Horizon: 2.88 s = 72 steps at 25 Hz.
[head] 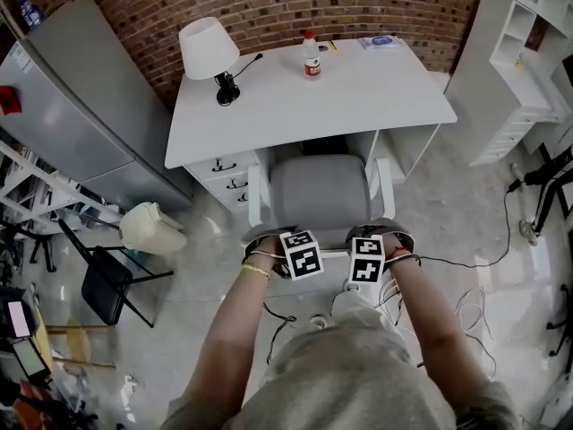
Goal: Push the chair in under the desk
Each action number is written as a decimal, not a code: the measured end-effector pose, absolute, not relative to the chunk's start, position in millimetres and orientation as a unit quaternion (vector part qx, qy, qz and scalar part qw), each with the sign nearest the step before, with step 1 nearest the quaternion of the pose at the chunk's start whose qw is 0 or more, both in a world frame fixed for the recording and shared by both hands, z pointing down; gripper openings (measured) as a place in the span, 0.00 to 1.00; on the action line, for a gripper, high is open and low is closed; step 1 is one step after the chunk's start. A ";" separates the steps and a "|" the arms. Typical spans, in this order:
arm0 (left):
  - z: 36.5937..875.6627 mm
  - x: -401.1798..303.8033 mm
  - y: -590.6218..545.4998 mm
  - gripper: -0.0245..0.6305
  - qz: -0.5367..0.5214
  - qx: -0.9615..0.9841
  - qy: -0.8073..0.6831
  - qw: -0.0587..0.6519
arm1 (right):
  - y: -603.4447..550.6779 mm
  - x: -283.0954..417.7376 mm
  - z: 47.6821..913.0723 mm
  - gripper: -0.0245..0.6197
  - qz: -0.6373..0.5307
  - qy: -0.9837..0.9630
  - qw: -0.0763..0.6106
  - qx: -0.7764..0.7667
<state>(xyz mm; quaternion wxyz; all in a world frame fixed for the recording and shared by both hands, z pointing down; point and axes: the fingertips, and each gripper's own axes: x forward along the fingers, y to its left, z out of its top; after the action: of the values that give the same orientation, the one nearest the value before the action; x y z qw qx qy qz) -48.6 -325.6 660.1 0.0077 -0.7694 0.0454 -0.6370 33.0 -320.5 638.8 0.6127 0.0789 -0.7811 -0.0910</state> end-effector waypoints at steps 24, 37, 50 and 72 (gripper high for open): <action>657.1 -24.3 -344.3 0.22 -0.635 -0.769 0.071 -0.016 | -345.7 56.7 635.8 0.10 -0.108 -0.782 0.611 0.048; 658.9 -14.3 -351.9 0.22 -0.635 -0.768 0.079 -0.027 | -356.5 66.0 637.4 0.10 -0.120 -0.783 0.609 0.036; 659.3 -16.2 -351.3 0.22 -0.635 -0.768 0.081 -0.026 | -356.1 64.5 637.3 0.10 -0.123 -0.783 0.609 0.037; 658.8 -17.7 -354.9 0.21 -0.638 -0.764 0.097 0.001 | -357.0 65.7 636.7 0.10 -0.129 -0.780 0.611 0.040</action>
<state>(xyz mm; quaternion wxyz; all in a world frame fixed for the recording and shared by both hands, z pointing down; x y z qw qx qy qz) -17.7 -354.9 658.8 0.0006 -0.7635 0.0973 -0.6384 65.7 -357.0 636.7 0.6106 0.0402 -0.7802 -0.1293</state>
